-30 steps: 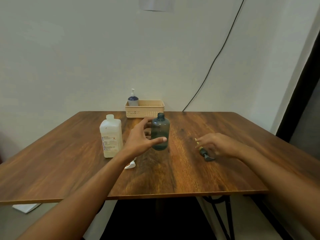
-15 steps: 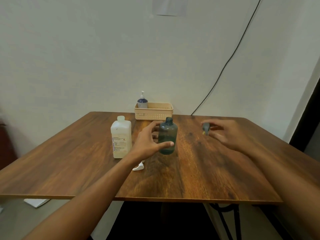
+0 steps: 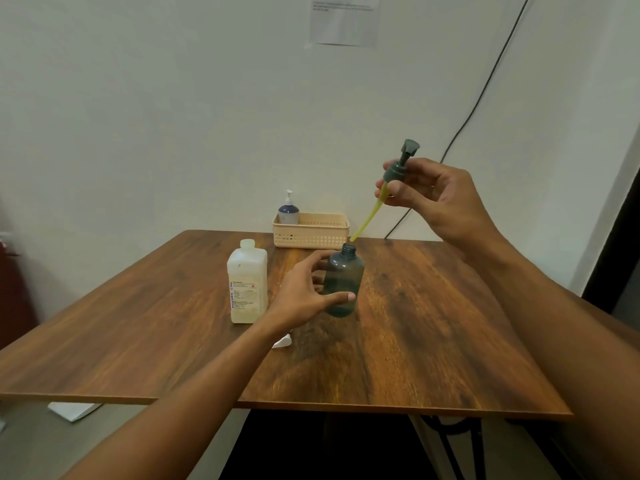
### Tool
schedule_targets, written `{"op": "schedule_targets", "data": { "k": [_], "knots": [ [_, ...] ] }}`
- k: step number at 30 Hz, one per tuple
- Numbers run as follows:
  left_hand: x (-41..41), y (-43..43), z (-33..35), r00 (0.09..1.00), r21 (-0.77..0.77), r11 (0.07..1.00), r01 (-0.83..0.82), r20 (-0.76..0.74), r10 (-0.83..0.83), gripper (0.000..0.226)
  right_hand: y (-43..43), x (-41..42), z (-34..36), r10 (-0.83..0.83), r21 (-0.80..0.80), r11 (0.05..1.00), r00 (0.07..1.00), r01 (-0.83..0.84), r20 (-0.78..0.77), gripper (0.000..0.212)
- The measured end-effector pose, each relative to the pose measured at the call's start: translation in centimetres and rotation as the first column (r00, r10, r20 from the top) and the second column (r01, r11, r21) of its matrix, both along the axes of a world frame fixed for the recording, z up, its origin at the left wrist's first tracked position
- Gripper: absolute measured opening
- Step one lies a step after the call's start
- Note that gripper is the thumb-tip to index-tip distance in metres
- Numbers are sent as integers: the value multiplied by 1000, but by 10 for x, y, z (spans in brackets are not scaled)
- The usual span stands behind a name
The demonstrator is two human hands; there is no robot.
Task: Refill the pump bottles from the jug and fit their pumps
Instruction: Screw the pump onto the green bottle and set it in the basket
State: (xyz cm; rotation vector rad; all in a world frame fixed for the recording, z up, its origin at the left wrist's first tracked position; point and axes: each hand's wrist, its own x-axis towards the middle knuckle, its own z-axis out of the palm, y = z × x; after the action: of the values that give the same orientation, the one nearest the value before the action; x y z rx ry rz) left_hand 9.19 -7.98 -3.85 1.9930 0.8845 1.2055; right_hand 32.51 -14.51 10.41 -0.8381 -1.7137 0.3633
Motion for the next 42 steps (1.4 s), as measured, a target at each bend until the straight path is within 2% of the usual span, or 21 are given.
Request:
{"op": "schedule_targets", "data": {
  "k": [6,12,17,23,28,32,37,42],
  "knots": [
    [0,1,0,1000,19,1000,4,-22,-4,75,13,-3,-15,-23,-99,995,998,30,66,40],
    [2,-2,-1,1000,21,1000,-3,-27,4,74,25,-13,-40,-81,-199,971,968,130,237,52],
    [3,-4,1,1000,33,999,-22,7,21,68,34,-12,-56,-11,-317,943,965,97,260,36],
    [4,-6,1,999,44,998,-33,12,33,69,35,-13,-64,22,-364,929,978,56,207,54],
    [5,-6,-2,1000,47,999,-23,-4,24,79,38,-13,-65,7,-348,935,977,70,213,50],
    [6,-7,-1,1000,51,998,-29,-5,30,78,37,-12,-66,5,-323,944,978,64,207,42],
    [5,-10,3,999,56,998,-39,-2,40,73,41,-12,-72,-23,-300,952,990,65,142,46],
    [2,-8,0,999,55,998,-30,-26,31,76,44,-11,-85,-43,-346,936,996,67,76,35]
  ]
}}
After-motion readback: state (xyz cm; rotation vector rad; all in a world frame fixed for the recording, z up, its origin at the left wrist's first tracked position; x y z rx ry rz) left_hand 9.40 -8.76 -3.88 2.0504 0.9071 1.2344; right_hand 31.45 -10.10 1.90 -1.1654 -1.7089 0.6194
